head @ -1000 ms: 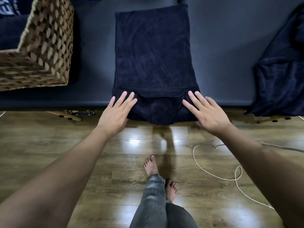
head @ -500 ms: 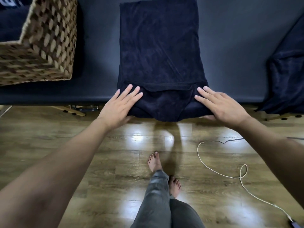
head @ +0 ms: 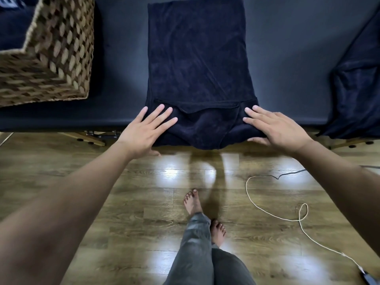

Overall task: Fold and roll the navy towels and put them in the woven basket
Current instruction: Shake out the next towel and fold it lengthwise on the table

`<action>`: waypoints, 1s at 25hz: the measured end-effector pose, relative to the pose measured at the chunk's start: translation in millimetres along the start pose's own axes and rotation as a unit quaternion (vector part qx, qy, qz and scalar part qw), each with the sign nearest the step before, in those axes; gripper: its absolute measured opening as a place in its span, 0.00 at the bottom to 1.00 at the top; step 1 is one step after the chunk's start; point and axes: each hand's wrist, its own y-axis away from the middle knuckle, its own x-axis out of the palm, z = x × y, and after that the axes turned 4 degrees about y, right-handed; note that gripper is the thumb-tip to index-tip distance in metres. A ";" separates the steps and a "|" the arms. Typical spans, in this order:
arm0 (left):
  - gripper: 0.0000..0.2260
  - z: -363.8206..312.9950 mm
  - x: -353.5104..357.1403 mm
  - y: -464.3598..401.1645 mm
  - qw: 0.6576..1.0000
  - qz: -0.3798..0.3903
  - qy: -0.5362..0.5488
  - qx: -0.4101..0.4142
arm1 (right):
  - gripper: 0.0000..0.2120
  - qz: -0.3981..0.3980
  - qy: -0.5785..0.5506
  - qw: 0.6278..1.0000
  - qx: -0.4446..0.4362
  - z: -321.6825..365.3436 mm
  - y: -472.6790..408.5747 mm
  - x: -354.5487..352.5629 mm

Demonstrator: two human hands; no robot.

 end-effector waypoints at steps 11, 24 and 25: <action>0.53 -21.4 9.4 8.9 0.985 -0.149 0.089 -0.004 | 0.31 0.048 -0.184 0.958 0.213 13.2 -8.6 -20.0; 0.15 -15.0 -9.3 10.0 0.868 -0.266 0.405 -0.112 | 0.18 -0.018 -0.281 0.913 0.296 22.8 -10.5 -24.0; 0.10 -15.1 -19.3 7.4 0.832 -0.269 0.458 -0.157 | 0.13 -0.043 -0.293 0.902 0.315 24.7 -12.0 -25.0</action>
